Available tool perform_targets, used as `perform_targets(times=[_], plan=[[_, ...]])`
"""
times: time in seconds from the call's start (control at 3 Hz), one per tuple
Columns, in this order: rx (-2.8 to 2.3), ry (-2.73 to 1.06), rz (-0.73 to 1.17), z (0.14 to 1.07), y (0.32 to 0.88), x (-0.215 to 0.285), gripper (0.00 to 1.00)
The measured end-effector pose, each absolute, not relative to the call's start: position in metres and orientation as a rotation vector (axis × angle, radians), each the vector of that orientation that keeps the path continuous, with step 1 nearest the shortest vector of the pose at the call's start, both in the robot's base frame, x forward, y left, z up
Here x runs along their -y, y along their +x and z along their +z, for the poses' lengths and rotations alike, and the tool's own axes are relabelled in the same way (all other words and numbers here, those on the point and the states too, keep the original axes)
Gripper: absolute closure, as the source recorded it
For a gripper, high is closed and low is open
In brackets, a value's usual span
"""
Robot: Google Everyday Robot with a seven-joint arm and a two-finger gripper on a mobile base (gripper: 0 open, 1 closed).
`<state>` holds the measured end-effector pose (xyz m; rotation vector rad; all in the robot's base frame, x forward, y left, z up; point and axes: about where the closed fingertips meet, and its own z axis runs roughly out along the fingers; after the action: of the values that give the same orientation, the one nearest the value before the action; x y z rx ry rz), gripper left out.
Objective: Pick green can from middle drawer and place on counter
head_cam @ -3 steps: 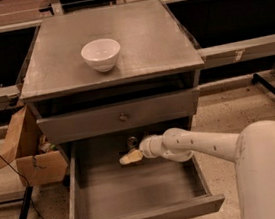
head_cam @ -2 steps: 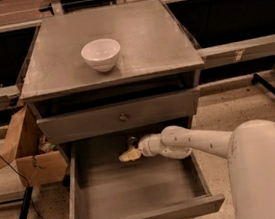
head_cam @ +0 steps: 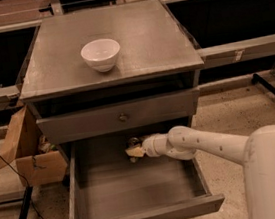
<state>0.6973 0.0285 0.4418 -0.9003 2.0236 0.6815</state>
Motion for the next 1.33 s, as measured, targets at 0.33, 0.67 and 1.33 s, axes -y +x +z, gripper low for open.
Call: perform_targets(times=[0.33,0.67,1.33], plan=[[-2.032,-0.849,0.699,0.474,0.674,-0.002,0.85],[-2.063,-0.790,0.673,0.517,0.641,0.035,1.00],[-2.129,-0.821,0.574,0.609,0.521,0.063,1.00]])
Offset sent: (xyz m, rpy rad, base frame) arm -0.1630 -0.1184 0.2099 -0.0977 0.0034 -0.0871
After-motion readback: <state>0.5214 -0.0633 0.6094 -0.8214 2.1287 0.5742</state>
